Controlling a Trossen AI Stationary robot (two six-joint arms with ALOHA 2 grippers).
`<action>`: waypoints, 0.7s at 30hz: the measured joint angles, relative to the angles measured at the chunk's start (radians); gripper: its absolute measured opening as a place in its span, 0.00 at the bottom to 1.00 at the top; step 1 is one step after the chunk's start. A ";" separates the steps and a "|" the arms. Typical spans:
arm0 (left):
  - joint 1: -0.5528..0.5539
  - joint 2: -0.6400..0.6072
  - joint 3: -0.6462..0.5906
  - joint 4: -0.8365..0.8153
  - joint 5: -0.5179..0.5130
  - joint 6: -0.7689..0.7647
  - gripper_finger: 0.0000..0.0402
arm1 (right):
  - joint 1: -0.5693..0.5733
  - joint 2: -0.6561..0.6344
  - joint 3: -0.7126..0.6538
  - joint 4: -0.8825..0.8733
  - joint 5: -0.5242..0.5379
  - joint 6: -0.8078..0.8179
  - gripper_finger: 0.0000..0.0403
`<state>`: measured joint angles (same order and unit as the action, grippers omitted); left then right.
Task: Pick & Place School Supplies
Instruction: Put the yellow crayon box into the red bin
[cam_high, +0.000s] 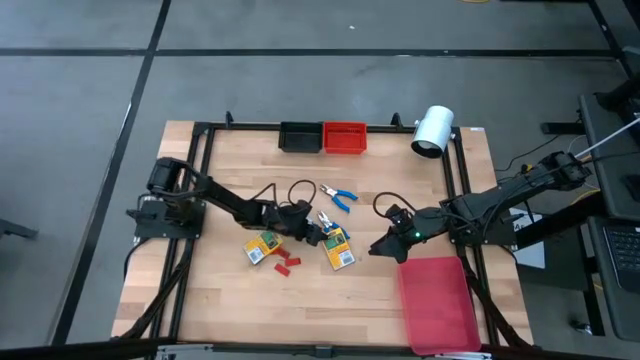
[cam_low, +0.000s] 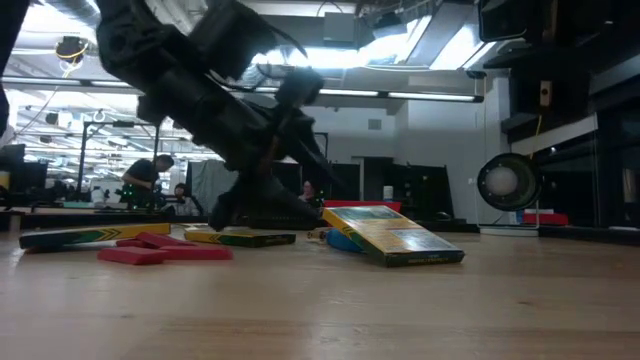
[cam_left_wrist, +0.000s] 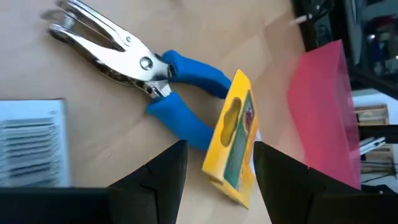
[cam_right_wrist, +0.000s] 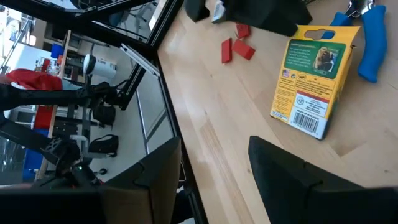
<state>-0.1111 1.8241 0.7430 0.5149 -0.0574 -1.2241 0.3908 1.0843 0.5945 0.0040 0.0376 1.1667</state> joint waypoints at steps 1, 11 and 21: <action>0.003 0.020 0.016 0.002 0.014 0.004 0.45 | 0.000 0.000 0.000 0.001 0.000 0.000 0.48; 0.004 0.085 0.092 0.009 0.077 0.046 0.39 | 0.000 -0.006 -0.001 0.004 0.007 0.004 0.48; 0.005 0.076 0.091 0.000 0.144 0.110 0.02 | 0.000 -0.008 -0.001 0.014 0.011 0.004 0.48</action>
<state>-0.1062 1.8998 0.8336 0.5149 0.0862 -1.1142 0.3908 1.0767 0.5938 0.0181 0.0490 1.1706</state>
